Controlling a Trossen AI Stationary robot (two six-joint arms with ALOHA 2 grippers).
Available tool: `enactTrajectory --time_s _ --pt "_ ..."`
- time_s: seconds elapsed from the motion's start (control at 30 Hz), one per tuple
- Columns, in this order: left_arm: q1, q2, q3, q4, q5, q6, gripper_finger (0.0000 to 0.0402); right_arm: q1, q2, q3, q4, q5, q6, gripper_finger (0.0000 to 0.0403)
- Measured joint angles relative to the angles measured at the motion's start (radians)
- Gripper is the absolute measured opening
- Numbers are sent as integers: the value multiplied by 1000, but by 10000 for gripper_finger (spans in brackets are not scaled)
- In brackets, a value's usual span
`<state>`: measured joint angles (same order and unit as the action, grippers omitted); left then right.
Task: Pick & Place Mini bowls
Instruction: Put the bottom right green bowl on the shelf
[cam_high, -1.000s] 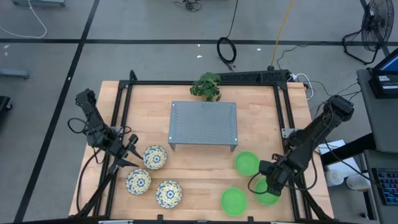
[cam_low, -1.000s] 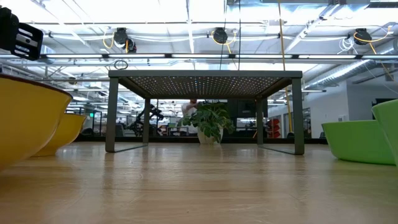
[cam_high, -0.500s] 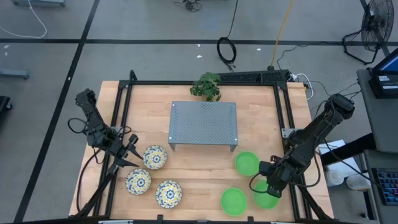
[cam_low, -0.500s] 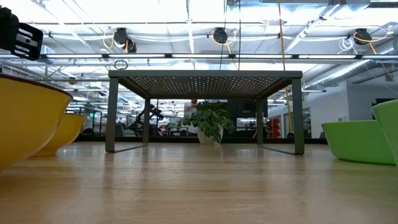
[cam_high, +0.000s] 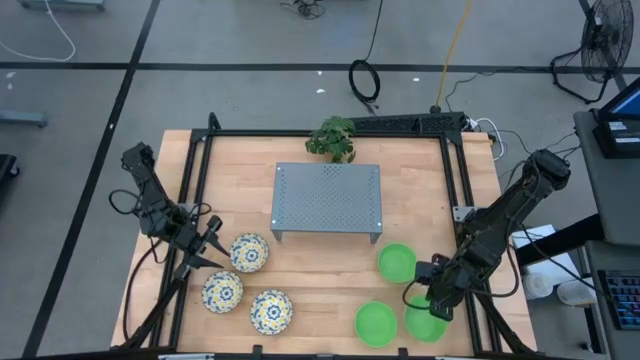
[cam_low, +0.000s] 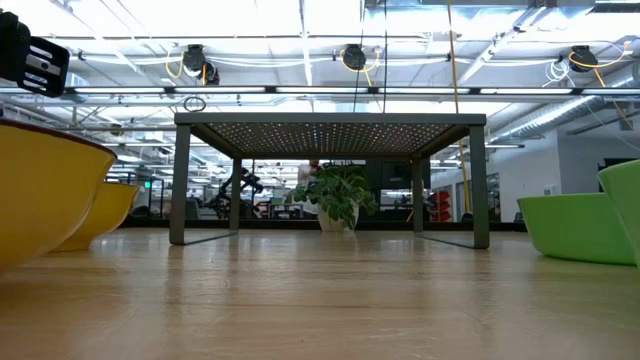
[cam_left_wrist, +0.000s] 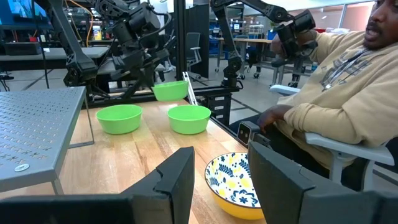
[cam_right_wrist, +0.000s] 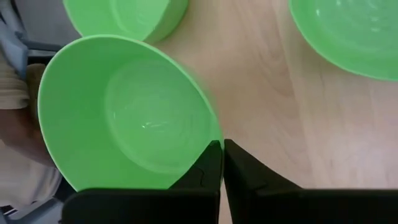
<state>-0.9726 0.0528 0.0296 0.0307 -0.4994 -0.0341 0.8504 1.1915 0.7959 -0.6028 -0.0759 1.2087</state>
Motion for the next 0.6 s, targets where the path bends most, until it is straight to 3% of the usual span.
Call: enactTrajectory --time_s 0.6 --pt "0 0 0 0 0 0 152 -26 0 0 85 1 -60 0"
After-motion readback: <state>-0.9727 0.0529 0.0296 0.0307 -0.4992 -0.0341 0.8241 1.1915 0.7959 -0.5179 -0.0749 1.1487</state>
